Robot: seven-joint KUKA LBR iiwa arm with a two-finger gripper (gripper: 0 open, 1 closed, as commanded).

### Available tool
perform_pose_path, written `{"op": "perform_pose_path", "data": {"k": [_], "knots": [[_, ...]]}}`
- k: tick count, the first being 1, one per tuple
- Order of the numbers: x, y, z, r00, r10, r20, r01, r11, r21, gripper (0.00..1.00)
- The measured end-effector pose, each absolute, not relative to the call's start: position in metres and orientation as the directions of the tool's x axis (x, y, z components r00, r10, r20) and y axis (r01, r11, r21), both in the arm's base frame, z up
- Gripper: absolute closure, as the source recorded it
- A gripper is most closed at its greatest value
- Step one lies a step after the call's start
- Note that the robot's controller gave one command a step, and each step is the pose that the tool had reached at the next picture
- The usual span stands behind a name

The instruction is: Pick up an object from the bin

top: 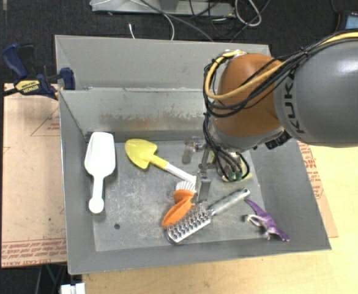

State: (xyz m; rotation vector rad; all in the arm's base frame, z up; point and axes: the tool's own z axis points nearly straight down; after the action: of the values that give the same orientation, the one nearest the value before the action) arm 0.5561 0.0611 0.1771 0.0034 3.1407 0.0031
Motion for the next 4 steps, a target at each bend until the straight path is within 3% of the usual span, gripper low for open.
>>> {"op": "perform_pose_path", "data": {"k": [1,2,3,4], "knots": [[0.556,0.061,0.177,-1.0,0.002,-0.001,0.002,1.0,0.002,0.0],[0.488,0.075,0.097,-0.993,-0.122,0.007,-0.122,0.993,0.003,0.0],[0.501,0.07,0.092,-0.992,-0.124,-0.008,-0.124,0.992,0.003,0.0],[0.509,0.084,0.099,-0.944,-0.331,-0.005,-0.331,0.944,0.003,1.0]]}}
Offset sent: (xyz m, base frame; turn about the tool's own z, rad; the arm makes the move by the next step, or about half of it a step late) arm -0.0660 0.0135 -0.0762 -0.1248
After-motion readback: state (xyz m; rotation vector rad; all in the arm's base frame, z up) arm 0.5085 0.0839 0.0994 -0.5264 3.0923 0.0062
